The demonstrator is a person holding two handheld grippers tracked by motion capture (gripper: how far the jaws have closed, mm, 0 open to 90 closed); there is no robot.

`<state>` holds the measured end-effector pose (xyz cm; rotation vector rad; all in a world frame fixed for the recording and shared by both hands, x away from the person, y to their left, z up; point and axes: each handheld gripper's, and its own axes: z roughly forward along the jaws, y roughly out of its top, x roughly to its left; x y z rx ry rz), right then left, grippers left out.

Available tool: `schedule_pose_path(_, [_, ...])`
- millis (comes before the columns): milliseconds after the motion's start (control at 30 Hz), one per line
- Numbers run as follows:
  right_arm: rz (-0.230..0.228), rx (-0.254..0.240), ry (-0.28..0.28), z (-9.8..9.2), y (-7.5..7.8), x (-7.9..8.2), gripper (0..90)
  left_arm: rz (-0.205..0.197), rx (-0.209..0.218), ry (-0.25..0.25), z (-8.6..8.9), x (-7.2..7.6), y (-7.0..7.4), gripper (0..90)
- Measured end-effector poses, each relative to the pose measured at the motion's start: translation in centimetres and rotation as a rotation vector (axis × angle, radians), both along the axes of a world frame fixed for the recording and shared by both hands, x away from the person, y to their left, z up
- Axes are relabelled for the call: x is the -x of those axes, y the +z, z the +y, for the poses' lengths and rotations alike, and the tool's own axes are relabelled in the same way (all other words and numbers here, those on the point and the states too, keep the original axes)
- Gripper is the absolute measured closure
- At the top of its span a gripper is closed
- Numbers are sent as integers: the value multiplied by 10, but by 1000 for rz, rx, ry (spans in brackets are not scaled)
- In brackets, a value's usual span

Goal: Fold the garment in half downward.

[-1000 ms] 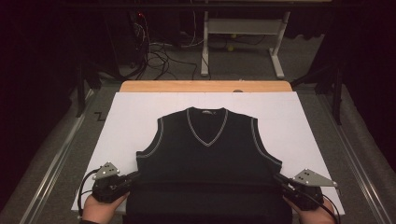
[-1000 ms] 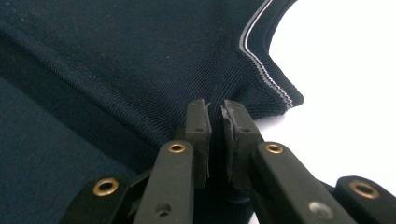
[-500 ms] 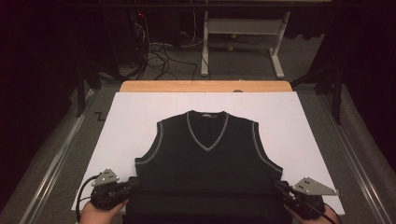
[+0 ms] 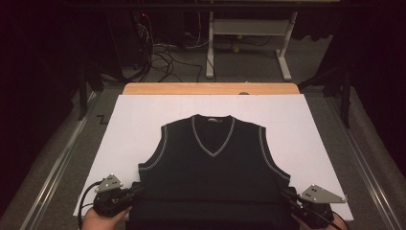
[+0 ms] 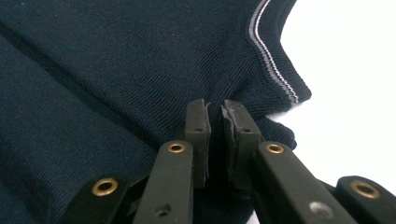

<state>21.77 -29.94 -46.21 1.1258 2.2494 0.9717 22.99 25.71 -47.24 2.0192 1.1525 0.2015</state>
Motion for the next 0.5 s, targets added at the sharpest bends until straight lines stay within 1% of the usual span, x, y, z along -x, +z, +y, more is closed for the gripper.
schedule_pose_path(200, [7,5,10,0,-2,-1,809,-1,-1,-1,-1,-1,-1,763])
schedule_pose_path(300, [7,3,11,0,-2,-2,801,-2,2,-2,0,-2,-1,730])
schedule_pose_path(333, [6,-7,9,-1,-2,-2,783,-9,10,2,1,-3,-1,692])
schedule_pose_path(400, [3,-3,14,-1,-1,-2,760,-49,22,33,3,-3,0,588])
schedule_pose_path(467, [-1,-12,17,-1,-1,-3,715,-86,28,63,5,-3,3,513])
schedule_pose_path(500, [-1,-12,17,-1,-1,-3,715,-86,28,63,5,-3,3,477])
